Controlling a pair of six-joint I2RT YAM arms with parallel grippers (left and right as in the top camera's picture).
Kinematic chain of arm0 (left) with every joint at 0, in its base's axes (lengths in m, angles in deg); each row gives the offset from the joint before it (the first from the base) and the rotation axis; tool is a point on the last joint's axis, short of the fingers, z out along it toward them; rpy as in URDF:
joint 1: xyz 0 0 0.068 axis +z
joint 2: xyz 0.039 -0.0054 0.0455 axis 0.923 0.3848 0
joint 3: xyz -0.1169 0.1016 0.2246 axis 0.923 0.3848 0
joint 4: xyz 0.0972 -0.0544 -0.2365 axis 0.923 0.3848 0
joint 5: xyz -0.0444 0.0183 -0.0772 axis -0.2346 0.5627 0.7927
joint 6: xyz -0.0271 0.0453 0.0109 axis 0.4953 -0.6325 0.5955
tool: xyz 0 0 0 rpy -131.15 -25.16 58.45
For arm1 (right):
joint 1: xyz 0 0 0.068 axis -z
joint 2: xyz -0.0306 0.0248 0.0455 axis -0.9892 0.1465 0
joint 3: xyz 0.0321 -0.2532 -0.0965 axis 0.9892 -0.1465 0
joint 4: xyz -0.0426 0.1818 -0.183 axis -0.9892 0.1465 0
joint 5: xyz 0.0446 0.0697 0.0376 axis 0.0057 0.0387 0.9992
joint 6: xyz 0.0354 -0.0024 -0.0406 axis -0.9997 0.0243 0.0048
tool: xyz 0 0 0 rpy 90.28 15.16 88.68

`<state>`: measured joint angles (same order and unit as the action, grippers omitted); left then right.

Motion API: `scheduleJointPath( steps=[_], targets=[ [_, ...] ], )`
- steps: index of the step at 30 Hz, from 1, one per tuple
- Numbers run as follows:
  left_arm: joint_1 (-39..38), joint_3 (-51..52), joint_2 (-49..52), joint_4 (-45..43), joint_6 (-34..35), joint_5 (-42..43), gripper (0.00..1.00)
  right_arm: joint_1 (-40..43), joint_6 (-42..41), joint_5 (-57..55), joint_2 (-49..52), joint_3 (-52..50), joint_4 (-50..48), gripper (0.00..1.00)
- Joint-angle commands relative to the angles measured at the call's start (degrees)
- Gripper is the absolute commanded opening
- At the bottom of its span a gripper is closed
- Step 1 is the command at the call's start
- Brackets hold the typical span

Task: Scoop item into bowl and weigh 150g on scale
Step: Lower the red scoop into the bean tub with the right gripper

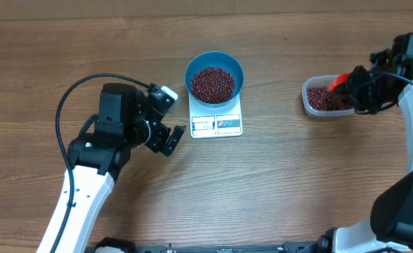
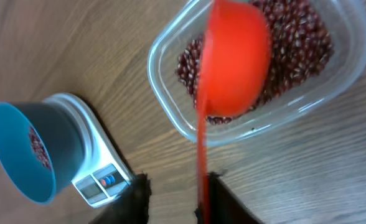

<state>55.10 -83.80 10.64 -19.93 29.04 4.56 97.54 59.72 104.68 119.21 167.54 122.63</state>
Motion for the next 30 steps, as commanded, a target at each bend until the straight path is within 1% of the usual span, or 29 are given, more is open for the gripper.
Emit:
scheduleJointPath(
  steps=[1,2,3,6,7,13,21,27,30],
  targets=[
    [0.2,-0.9,0.4,-0.1,0.6,-0.4,1.0,-0.1,-1.2,1.5,-0.1,-1.1,-0.3,0.42],
    [0.3,-0.9,0.4,-0.1,0.6,-0.4,1.0,-0.1,-1.7,1.5,-0.1,-1.1,-0.2,0.52],
    [0.3,-0.9,0.4,-0.1,0.6,-0.4,1.0,-0.1,-2.3,1.5,0.0,-1.1,-0.2,0.57],
    [0.3,-0.9,0.4,-0.1,0.6,-0.4,0.99,-0.1,-2.7,1.6,0.0,-1.1,-0.3,0.66],
    [0.2,-0.9,0.4,-0.1,0.6,-0.4,0.99,-0.1,-2.7,1.5,0.0,-1.1,-0.3,0.68],
    [0.2,-0.9,0.4,-0.1,0.6,-0.4,1.0,-0.1,-2.9,1.5,0.4,-1.1,-1.3,0.7],
    [0.3,-0.9,0.4,-0.1,0.6,-0.4,0.99,-0.1,-2.7,1.4,0.6,-0.7,-0.5,0.7],
    [0.2,-0.9,0.4,-0.1,0.6,-0.4,1.0,-0.2,2.5,1.3,-1.0,4.3,4.8,0.84],
    [0.2,-0.9,0.4,-0.1,0.6,-0.4,1.0,-0.3,2.9,1.3,-3.5,6.5,6.3,0.86]
  ],
)
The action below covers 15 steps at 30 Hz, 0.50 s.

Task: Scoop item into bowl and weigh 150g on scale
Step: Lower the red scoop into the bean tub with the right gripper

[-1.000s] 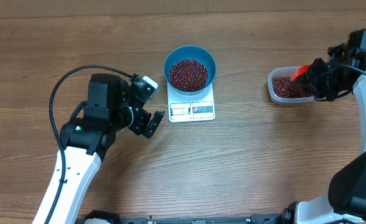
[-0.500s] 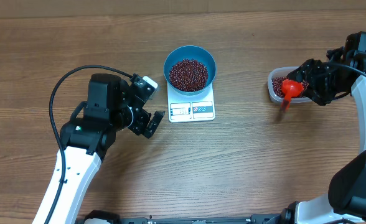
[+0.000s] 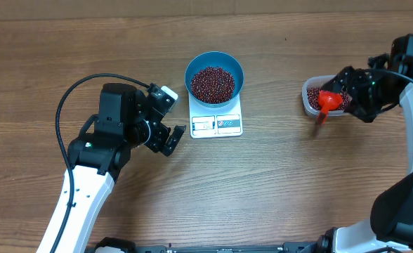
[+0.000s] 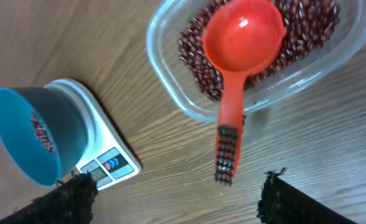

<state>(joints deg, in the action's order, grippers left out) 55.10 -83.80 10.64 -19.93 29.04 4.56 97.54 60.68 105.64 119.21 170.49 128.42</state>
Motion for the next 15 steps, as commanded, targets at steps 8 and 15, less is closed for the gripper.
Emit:
scheduleJointPath(
  steps=[8,15],
  targets=[
    [0.3,-0.9,0.4,-0.1,0.6,-0.4,0.99,-0.9,8.0,-0.1,-13.2,4.6,3.7,0.89],
    [0.3,-0.9,0.4,-0.1,0.6,-0.4,0.99,-2.7,9.4,-4.2,-20.5,4.6,5.8,0.93]
  ],
)
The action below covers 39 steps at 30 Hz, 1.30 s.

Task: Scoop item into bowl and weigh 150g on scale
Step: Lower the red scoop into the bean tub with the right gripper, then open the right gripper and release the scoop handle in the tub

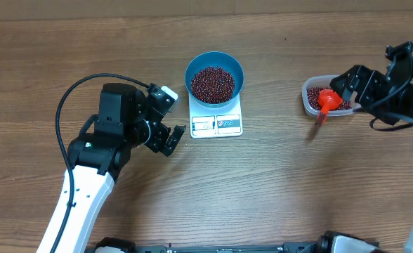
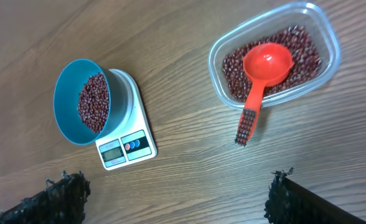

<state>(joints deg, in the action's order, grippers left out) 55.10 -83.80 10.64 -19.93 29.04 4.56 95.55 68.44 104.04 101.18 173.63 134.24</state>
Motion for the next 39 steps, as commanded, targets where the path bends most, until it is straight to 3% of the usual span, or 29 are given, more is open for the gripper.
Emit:
scheduleJointPath(
  steps=[1,15,39],
  targets=[
    [0.2,-0.9,0.4,-0.1,0.6,-0.4,0.99,-0.9,1.7,-2.6,-3.3,1.5,0.1,0.94],
    [0.2,-0.9,0.4,-0.1,0.6,-0.4,1.0,-0.9,1.6,-2.5,-11.3,1.5,3.1,1.0],
    [0.3,-0.9,0.4,-0.1,0.6,-0.4,1.0,-0.9,1.3,-4.4,-11.4,1.5,3.7,1.0]
  ],
)
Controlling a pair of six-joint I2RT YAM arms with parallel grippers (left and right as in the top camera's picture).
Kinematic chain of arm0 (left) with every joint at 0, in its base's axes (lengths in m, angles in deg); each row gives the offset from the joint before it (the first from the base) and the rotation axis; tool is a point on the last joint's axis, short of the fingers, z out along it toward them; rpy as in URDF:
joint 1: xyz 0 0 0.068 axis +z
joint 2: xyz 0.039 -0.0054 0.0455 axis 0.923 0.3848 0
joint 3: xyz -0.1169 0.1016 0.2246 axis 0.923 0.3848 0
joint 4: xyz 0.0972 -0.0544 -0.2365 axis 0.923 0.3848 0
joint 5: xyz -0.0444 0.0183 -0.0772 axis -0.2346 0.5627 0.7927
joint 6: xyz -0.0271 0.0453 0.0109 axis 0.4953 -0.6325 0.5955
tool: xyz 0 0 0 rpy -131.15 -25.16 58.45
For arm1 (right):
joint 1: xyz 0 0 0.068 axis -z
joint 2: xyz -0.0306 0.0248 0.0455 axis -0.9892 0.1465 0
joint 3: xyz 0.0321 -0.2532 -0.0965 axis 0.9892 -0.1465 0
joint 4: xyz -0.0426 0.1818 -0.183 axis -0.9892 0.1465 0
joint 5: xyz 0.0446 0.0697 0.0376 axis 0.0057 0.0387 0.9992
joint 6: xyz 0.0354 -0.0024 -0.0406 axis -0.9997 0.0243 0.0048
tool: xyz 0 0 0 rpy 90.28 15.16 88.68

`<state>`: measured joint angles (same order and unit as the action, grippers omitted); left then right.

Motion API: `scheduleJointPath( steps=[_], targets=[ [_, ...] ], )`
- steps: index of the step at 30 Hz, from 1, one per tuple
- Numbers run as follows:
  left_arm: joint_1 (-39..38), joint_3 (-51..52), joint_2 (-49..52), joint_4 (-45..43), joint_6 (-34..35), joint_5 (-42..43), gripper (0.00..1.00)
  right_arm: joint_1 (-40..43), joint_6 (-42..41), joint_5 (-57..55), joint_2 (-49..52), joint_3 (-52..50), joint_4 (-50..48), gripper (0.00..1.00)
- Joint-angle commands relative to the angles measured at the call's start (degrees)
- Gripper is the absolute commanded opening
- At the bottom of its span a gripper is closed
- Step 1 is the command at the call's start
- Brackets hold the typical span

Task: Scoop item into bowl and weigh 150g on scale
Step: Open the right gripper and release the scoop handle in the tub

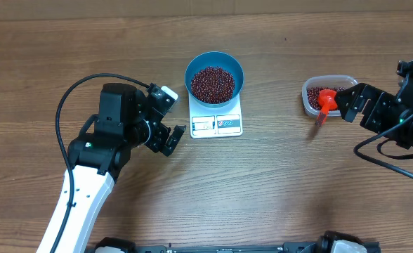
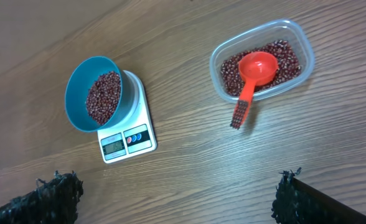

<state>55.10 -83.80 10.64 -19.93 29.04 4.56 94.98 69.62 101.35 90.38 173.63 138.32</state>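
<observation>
A blue bowl [image 1: 214, 77] filled with red beans sits on the white scale [image 1: 216, 124] at the table's middle; both also show in the right wrist view, bowl [image 2: 94, 93] and scale [image 2: 128, 133]. The red scoop [image 2: 256, 70] lies empty in a clear container [image 2: 302, 50] of beans, handle hanging over the near rim. My right gripper [image 1: 347, 104] is open wide and empty, drawn back from the container [image 1: 308, 88]; its fingertips [image 2: 58, 190] frame bare wood. My left gripper [image 1: 174, 116] rests open just left of the scale.
The left arm's black cable [image 1: 73, 95] loops over the table at the left. Bare wooden tabletop [image 1: 277, 183] stretches in front of the scale and between scale and container.
My right gripper has drawn further away from the container, toward the right front; the wrist view takes in more table. Scoop, bowl, scale and left arm have not moved.
First my right gripper was shut on the scoop's handle, the scoop tipped over the container. Then the gripper stood open and the scoop lay in the beans. After that the gripper was farther off, and now farther still. The left arm stayed put.
</observation>
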Motion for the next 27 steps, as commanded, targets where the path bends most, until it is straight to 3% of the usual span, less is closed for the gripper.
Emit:
scheduleJointPath(
  steps=[1,27],
  targets=[
    [0.2,-0.9,0.4,-0.1,0.6,-0.4,1.0,-0.3,0.3,-1.9,-0.6,1.5,-0.4,1.0],
    [0.3,-0.9,0.4,-0.1,0.6,-0.4,1.0,-2.8,0.5,-6.1,-1.8,0.5,-10.7,1.0]
  ],
)
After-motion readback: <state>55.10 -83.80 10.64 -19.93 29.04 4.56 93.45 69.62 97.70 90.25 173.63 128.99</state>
